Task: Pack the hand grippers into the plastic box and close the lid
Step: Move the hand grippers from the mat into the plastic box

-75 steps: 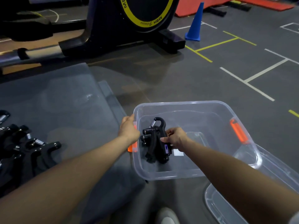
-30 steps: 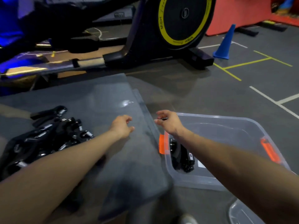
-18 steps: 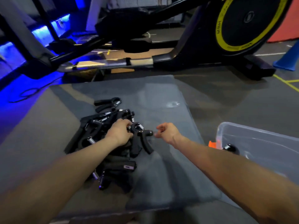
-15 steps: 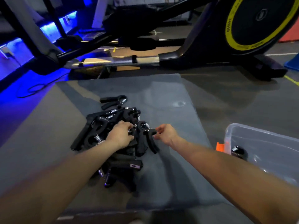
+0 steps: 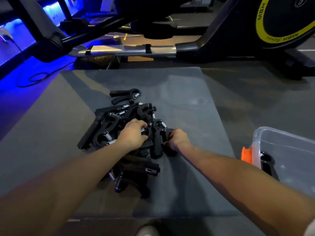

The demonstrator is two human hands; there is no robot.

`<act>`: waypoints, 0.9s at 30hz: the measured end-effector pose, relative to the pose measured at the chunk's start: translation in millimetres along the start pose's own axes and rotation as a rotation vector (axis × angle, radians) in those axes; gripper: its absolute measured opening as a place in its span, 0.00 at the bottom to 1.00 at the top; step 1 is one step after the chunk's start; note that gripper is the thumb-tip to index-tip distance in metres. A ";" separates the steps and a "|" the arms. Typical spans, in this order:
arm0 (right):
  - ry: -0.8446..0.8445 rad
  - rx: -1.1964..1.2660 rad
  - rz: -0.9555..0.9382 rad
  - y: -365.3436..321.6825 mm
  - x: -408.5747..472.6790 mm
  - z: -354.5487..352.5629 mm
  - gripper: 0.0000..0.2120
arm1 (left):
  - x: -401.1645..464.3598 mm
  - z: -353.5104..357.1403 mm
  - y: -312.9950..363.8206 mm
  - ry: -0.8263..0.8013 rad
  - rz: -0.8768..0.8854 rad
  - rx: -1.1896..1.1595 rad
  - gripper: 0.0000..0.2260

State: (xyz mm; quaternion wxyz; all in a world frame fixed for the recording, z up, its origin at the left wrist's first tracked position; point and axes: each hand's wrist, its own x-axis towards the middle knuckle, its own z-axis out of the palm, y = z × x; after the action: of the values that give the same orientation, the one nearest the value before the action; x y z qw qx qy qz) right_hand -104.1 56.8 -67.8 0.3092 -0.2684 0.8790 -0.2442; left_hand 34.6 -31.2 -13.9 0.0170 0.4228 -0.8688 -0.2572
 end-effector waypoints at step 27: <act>-0.010 0.505 -0.104 193.7 -112.8 -259.2 0.18 | -14.8 89.4 291.6 -0.411 0.280 -0.891 0.11</act>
State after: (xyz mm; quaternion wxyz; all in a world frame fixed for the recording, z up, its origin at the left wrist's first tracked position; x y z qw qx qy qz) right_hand -266.1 338.0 42.1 0.3578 -0.2288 0.7735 -0.4704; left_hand -189.7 167.2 45.9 0.0587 0.1946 -0.7085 -0.6758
